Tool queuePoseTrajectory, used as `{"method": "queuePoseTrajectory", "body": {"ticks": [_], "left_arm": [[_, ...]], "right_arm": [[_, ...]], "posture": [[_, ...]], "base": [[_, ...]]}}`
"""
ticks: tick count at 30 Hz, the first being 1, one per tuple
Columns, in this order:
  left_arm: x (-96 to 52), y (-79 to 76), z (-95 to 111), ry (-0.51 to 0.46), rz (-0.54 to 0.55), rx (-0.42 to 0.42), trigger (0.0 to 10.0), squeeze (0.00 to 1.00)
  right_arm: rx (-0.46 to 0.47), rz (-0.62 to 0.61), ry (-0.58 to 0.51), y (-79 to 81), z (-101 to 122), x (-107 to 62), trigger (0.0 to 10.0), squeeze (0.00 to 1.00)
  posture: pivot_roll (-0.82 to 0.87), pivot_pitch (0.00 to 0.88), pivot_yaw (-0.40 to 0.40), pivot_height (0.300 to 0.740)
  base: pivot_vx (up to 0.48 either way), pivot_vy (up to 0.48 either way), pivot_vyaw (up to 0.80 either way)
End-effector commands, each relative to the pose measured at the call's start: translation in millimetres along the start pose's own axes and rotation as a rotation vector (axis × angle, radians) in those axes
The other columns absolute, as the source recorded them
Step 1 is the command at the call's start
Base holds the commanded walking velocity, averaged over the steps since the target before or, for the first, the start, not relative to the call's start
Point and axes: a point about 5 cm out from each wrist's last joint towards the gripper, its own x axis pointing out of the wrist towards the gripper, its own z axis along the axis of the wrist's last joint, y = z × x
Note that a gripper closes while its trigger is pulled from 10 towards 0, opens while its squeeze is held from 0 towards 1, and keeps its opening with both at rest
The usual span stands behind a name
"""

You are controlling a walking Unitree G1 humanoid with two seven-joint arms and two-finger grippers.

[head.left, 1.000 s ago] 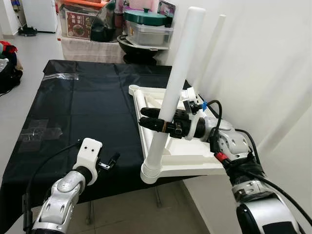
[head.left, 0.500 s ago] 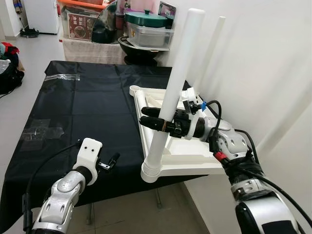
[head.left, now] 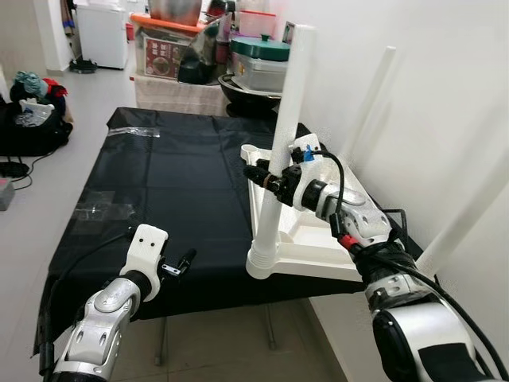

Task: Building children table

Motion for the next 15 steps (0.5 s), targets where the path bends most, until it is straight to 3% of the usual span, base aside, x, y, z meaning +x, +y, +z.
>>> {"method": "queuePoseTrajectory", "body": {"ticks": [1, 2, 9, 11, 15], "left_arm": [[2.7, -2.6, -2.9, 0.02, -0.008, 0.006, 10.0, 0.0], [3.4, -2.4, -3.0, 0.021, -0.008, 0.006, 10.0, 0.0], [4.7, -3.1, -3.1, 0.02, -0.01, 0.003, 10.0, 0.0], [5.4, -3.6, -2.9, 0.018, -0.012, 0.001, 10.0, 0.0], [5.8, -4.1, -3.1, 0.018, -0.012, 0.0, 10.0, 0.0]], "right_arm": [[0.012, -0.169, 0.178, -21.7, -44.4, -17.0, 10.0, 0.0], [0.032, -0.269, 0.162, -28.4, -46.9, -20.8, 10.0, 0.0], [0.101, -0.449, 0.111, -40.6, -49.9, -30.4, 10.0, 0.0], [0.136, -0.577, 0.081, -50.2, -52.7, -40.3, 10.0, 0.0], [0.163, -0.642, 0.079, -54.2, -57.8, -46.5, 10.0, 0.0]], "posture": [[0.12, 0.0, -0.153, 0.74], [0.12, 0.0, -0.151, 0.74], [0.11, 0.0, -0.147, 0.74], [0.11, 0.0, -0.145, 0.74], [0.1, 0.0, -0.145, 0.74]], "base": [[0.0, 0.0, 0.0], [0.0, 0.0, 0.0], [0.0, 0.0, 0.0], [0.0, 0.0, 0.0], [0.0, 0.0, 0.0]]}}
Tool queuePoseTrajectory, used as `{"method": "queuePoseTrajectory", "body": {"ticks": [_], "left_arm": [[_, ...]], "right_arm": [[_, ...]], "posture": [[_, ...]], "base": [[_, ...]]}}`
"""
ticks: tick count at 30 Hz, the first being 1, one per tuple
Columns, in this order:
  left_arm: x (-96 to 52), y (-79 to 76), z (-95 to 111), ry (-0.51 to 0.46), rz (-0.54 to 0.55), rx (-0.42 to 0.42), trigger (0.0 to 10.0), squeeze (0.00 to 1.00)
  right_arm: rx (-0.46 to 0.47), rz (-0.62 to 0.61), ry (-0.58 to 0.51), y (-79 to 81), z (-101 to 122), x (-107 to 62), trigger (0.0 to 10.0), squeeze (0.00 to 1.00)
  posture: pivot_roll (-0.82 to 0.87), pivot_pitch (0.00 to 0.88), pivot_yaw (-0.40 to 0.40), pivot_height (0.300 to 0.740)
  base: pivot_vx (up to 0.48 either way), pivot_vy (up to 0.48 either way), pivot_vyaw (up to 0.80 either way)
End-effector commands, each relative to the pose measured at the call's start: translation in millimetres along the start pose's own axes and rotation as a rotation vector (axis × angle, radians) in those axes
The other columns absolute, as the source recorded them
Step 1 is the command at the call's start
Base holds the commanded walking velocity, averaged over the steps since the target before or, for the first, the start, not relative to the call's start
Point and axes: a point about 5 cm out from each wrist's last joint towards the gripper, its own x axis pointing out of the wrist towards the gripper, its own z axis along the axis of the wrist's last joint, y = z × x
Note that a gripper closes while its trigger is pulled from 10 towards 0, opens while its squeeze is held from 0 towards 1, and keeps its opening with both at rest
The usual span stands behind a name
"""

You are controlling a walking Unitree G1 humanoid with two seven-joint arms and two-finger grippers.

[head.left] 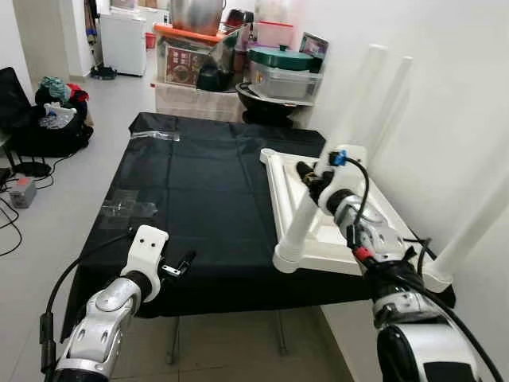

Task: Building children table

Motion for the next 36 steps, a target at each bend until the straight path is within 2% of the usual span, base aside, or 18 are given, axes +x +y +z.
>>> {"method": "queuePoseTrajectory", "body": {"ticks": [1, 15, 19, 28, 36], "left_arm": [[2.5, -4.7, -0.7, 0.004, -0.013, 0.004, 10.0, 0.0], [3.8, -6.0, -1.7, 0.005, -0.009, 0.0, 10.0, 0.0], [4.8, -6.1, -1.8, 0.005, -0.007, -0.001, 10.0, 0.0], [5.4, -6.5, -1.8, 0.006, 0.001, -0.003, 10.0, 0.0], [6.3, -6.1, -2.8, 0.008, 0.006, -0.002, 10.0, 0.0]], "right_arm": [[-0.005, -0.137, 0.164, -26.4, -41.4, -12.1, 10.0, 0.0], [0.014, -0.4, 0.179, -43.7, -55.5, -24.2, 10.0, 0.0], [-0.025, -0.462, 0.189, -48.8, -56.7, -27.2, 10.0, 0.0], [-0.046, -0.527, 0.16, -51.1, -51.9, -29.0, 10.0, 0.0], [-0.066, -0.516, 0.143, -43.0, -50.3, -28.9, 10.0, 0.0]], "posture": [[0.1, 0.0, -0.145, 0.74], [0.1, 0.0, -0.146, 0.74], [0.09, 0.0, -0.145, 0.74], [0.09, 0.0, -0.148, 0.74], [0.09, 0.0, -0.146, 0.74]], "base": [[0.0, 0.0, 0.0], [0.0, 0.0, 0.0], [0.0, 0.0, 0.0], [0.0, 0.0, 0.0], [0.0, 0.0, 0.0]]}}
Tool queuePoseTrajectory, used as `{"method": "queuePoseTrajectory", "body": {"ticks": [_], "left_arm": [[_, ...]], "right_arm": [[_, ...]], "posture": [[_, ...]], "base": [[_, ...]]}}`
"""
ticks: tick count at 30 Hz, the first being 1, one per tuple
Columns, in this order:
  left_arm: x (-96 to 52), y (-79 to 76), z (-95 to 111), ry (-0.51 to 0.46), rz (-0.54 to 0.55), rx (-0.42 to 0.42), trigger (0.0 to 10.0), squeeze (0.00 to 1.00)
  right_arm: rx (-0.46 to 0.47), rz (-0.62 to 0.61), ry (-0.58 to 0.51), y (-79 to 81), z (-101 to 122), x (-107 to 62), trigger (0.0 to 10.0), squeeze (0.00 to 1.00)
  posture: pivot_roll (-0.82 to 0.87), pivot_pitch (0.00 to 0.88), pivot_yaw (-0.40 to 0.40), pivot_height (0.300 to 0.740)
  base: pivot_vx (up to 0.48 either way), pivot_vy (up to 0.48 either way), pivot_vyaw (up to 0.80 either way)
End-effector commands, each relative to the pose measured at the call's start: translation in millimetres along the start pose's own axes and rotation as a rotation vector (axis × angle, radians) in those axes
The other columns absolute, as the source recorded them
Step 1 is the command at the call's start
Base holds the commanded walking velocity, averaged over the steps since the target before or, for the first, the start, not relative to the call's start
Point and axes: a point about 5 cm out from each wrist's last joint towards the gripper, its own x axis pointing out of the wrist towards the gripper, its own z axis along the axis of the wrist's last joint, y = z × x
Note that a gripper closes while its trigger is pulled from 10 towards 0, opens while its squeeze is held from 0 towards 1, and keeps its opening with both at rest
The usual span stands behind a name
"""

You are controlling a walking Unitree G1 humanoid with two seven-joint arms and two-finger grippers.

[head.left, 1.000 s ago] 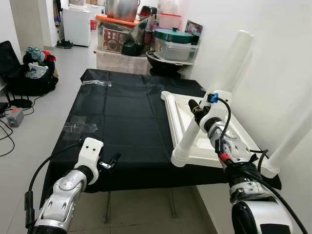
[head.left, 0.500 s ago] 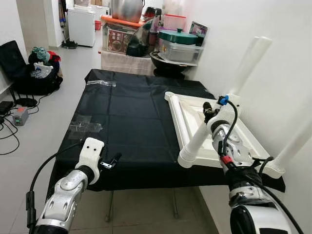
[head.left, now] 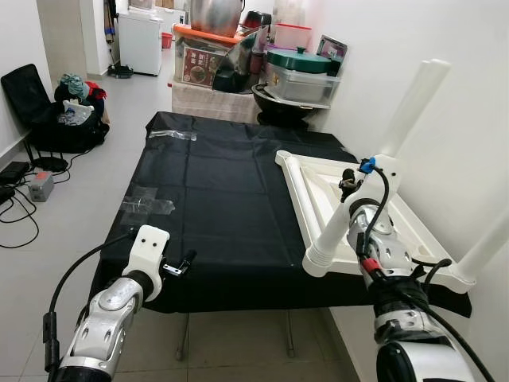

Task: Building children table

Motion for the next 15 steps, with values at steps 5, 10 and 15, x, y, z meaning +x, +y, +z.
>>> {"method": "queuePoseTrajectory", "body": {"ticks": [5, 10, 15], "left_arm": [[4.0, -5.2, 1.6, -0.006, -0.01, 0.001, 10.0, 0.0], [5.3, -6.7, 1.8, -0.006, -0.013, -0.001, 10.0, 0.0], [6.0, -7.4, 1.6, -0.007, -0.014, -0.002, 10.0, 0.0]], "right_arm": [[-0.104, -0.083, 0.153, -18.1, -42.2, -8.7, 10.0, 0.0], [-0.1, -0.081, 0.161, -18.0, -44.3, -9.7, 10.0, 0.0], [-0.103, -0.076, 0.161, -18.3, -44.4, -9.6, 10.0, 0.0]], "posture": [[0.09, 0.0, -0.145, 0.74], [0.09, 0.0, -0.146, 0.74], [0.09, 0.0, -0.147, 0.74]], "base": [[0.0, 0.0, 0.0], [0.0, 0.0, 0.0], [0.0, 0.0, 0.0]]}}
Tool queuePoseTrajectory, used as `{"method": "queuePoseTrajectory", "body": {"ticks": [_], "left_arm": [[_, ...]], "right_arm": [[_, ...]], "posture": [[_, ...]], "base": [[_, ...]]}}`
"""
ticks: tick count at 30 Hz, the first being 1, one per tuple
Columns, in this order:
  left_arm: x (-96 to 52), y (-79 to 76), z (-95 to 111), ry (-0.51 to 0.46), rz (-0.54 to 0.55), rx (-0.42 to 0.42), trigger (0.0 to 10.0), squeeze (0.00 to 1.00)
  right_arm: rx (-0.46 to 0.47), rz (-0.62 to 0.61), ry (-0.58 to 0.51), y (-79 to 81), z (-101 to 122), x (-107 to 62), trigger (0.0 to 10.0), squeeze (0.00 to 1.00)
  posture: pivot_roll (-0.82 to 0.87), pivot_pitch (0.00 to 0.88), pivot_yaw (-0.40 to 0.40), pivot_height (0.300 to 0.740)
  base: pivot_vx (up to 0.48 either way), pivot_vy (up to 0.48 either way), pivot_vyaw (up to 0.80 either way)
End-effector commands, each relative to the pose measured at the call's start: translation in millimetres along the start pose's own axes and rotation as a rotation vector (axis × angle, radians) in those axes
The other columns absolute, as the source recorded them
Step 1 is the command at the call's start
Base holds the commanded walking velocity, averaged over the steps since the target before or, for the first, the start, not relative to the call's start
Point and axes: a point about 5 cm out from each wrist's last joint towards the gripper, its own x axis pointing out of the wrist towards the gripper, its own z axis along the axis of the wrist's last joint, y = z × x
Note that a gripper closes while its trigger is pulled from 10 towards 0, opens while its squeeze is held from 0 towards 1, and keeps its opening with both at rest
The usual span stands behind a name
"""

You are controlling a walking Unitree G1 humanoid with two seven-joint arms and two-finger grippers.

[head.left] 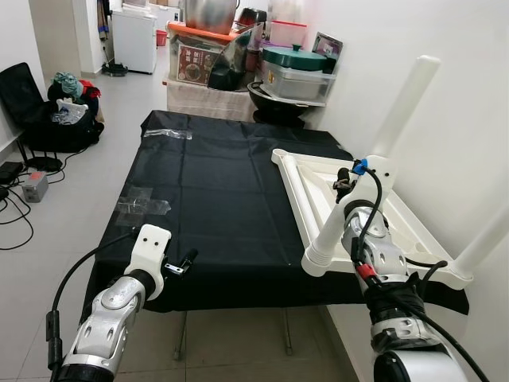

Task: Building children table

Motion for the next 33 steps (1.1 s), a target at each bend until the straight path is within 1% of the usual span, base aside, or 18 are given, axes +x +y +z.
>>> {"method": "queuePoseTrajectory", "body": {"ticks": [1, 16, 23, 33], "left_arm": [[3.3, -5.9, 0.8, -0.004, -0.014, 0.003, 10.0, 0.0], [3.6, -6.1, 0.1, -0.002, -0.017, 0.004, 10.0, 0.0], [4.4, -5.7, 0.2, -0.001, -0.019, 0.006, 10.0, 0.0], [5.2, -5.1, 0.4, 0.0, -0.02, 0.009, 10.0, 0.0]], "right_arm": [[-0.083, -0.085, 0.19, -24.7, -45.0, -5.2, 10.0, 0.0], [-0.095, -0.037, 0.186, -17.3, -43.3, -4.9, 10.0, 0.0], [-0.087, -0.027, 0.157, -17.8, -36.8, -3.7, 10.0, 0.0], [-0.074, -0.024, 0.139, -18.9, -33.2, -3.5, 10.0, 0.0]], "posture": [[0.09, 0.0, -0.148, 0.74], [0.09, 0.0, -0.148, 0.74], [0.09, 0.0, -0.145, 0.74], [0.08, 0.0, -0.141, 0.74]], "base": [[0.0, 0.0, 0.0], [0.0, 0.0, 0.0], [0.0, 0.0, 0.0], [0.0, 0.0, 0.0]]}}
